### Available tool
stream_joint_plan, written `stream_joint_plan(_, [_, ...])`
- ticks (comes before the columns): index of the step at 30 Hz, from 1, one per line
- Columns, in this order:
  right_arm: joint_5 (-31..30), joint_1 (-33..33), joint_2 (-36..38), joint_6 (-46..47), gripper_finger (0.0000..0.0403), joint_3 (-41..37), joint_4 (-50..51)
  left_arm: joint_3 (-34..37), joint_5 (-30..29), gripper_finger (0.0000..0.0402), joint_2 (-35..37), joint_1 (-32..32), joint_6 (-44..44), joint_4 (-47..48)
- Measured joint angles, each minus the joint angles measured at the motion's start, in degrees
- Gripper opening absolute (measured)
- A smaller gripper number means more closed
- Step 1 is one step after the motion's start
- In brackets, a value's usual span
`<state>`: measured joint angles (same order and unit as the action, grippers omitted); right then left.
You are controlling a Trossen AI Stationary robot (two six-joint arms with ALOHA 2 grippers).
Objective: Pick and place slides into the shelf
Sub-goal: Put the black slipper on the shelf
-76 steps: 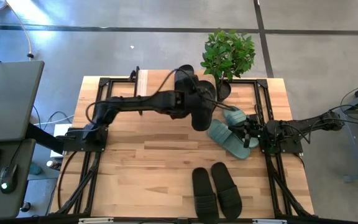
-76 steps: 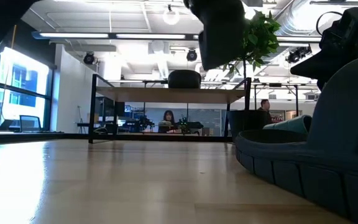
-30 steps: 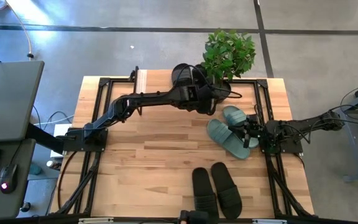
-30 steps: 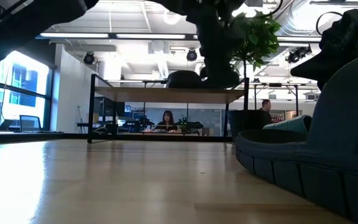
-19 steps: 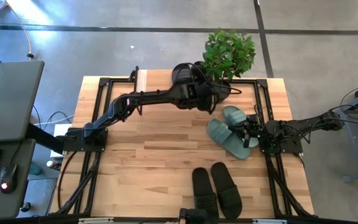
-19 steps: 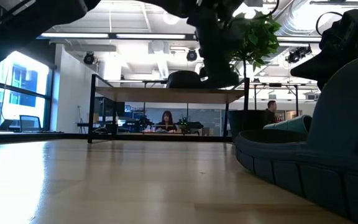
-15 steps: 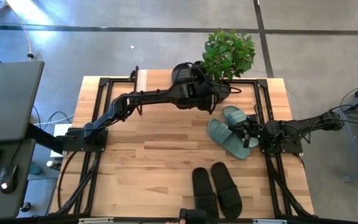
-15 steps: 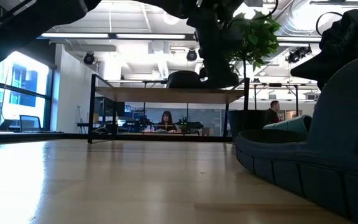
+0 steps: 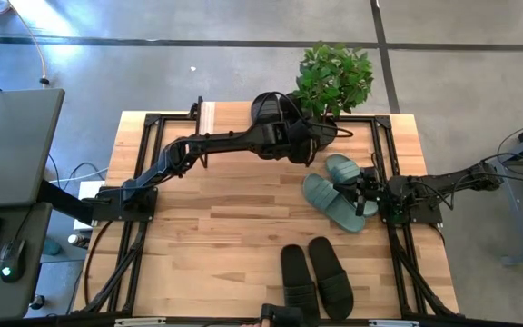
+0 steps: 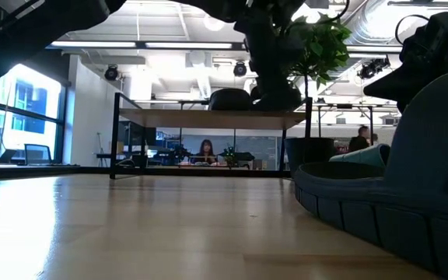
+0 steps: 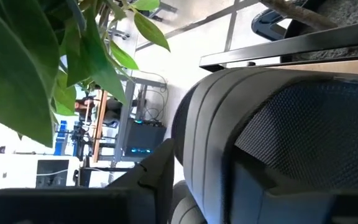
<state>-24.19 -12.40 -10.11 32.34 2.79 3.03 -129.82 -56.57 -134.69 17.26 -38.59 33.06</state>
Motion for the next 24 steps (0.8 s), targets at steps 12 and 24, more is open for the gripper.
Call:
stream_joint_plan(12, [-0.2, 0.0, 0.0, -0.2, 0.0, 0.0, 0.0, 0.0, -2.0, 0.0193, 0.0, -0.1, 0.1, 0.0])
stream_joint_plan(24, [-0.2, 0.0, 0.0, -0.3, 0.0, 0.0, 0.0, 0.0, -5.1, 0.0247, 0.0, -2.2, 0.1, 0.1])
